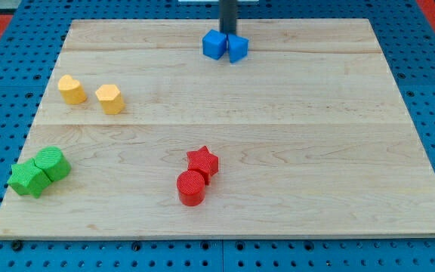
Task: Push the red circle to the left
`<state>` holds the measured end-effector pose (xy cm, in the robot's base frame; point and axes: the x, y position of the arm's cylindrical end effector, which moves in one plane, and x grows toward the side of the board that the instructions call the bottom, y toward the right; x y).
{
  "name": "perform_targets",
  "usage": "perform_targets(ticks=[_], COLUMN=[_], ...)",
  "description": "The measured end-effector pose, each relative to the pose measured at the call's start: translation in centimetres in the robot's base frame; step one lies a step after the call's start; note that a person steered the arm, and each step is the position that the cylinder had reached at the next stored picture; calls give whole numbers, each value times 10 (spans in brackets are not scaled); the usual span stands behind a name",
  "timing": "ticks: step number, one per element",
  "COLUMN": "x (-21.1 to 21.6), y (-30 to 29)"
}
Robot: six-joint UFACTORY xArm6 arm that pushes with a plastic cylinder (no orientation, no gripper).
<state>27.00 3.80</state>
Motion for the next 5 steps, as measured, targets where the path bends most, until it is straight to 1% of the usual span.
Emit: perform_targets(ticks=[1, 2, 3, 4, 5], x=[23, 87, 143, 149, 238], y=[15, -22, -34, 38, 81])
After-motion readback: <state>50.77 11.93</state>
